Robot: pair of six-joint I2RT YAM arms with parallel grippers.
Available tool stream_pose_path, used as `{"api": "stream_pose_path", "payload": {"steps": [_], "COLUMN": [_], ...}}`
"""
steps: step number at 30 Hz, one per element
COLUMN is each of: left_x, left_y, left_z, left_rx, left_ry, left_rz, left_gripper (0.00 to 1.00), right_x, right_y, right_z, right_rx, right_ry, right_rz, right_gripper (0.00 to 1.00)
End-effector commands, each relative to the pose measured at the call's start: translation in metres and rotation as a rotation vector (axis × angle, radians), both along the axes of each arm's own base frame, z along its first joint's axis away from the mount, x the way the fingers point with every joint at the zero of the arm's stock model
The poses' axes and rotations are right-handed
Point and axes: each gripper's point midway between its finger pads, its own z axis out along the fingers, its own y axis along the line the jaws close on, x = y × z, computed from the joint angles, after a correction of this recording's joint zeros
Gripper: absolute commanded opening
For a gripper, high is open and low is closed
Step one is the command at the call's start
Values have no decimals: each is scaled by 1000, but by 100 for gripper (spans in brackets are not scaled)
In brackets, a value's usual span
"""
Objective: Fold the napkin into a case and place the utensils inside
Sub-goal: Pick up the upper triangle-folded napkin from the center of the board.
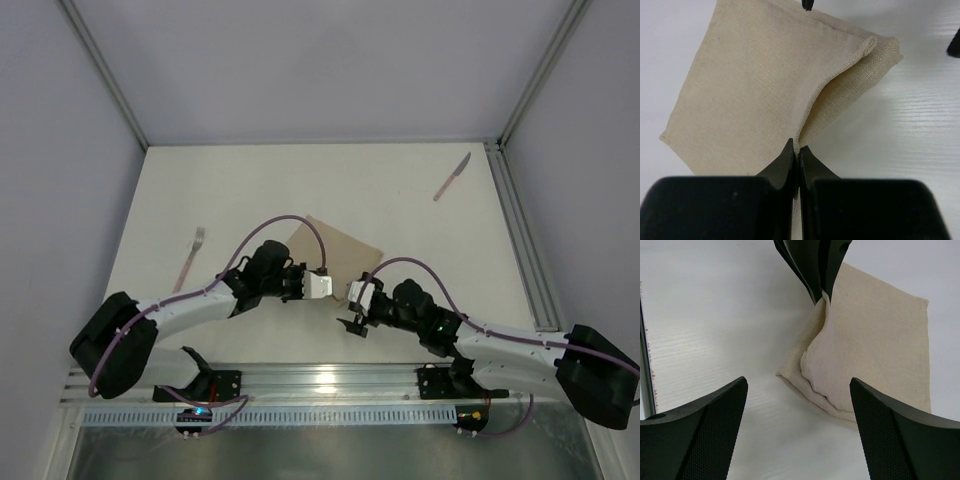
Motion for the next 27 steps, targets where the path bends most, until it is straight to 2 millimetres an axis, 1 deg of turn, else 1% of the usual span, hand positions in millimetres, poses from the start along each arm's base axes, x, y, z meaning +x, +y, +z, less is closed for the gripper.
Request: {"api": "stream_pose_path", "payload": {"steps": [1, 3, 4, 5, 6, 7, 8, 11, 12, 13, 14, 16, 17, 18, 19, 20, 21, 22, 23, 24, 25, 26, 27], "left_x": [1, 1, 1, 2, 2, 2, 1, 0, 0, -4, -4, -6, -6, -6, -7, -7, -5, -5, -3, -2, -2, 0, 2], "left_y": [-9, -10, -10, -11, -11, -11, -12, -13, -13, -10, -10, -9, -9, -8, -8, -7, -6, -5, -3, -2, 1, 1, 4], "left_z": [12, 11, 11, 12, 13, 13, 15, 16, 16, 12, 11, 11, 12, 12, 13, 13, 14, 14, 13, 13, 9, 9, 6], "left_rx": [-31, -28, -27, -30, -30, -33, -37, -43, -43, -26, -26, -25, -31, -33, -38, -41, -44, -43, -41, -37, -31, -31, -23], "left_ry": [29, 34, 38, 38, 42, 46, 47, 53, 53, 71, 73, 79, 81, 84, 94, 98, 101, 104, 104, 102, 104, 98, 90], "left_rz": [-15, -18, -17, -16, -15, -17, -17, -24, -26, -27, -29, -30, -34, -31, -33, -32, -23, -19, -10, -2, 4, 11, 31], "left_gripper": [0, 0, 0, 0, 0, 0, 0, 0, 0, 0, 0, 0, 0, 0, 0, 0, 0, 0, 0, 0, 0, 5, 9], "right_x": [21, 23, 23, 22, 24, 24, 26, 31, 33, 34, 35, 39, 43, 46, 48, 51, 51, 51, 50, 49, 48, 46, 46], "right_y": [6, 12, 17, 21, 24, 24, 27, 28, 31, 32, 34, 36, 36, 34, 33, 32, 32, 32, 31, 36, 37, 37, 42], "right_z": [16, 13, 4, 1, 1, -7, -1, -6, -1, -1, -2, 1, 0, -2, -1, 1, 2, 4, 2, 13, 16, 11, 21], "right_rx": [63, 49, 20, 11, 20, 10, 43, 32, 47, 50, 53, 61, 57, 54, 57, 66, 67, 74, 62, 80, 86, 59, 76], "right_ry": [-111, -120, -103, -95, -98, -88, -104, -104, -111, -109, -106, -109, -115, -121, -129, -140, -142, -138, -126, -128, -112, -83, -77], "right_rz": [-64, -42, -25, -12, -11, -13, -22, -43, -43, -43, -41, -58, -77, -91, -104, -122, -125, -128, -125, -110, -106, -100, -92], "right_gripper": [87, 87, 87, 87, 87, 87, 87, 86, 83, 82, 80, 72, 65, 56, 39, 32, 27, 19, 16, 13, 10, 4, 4]}}
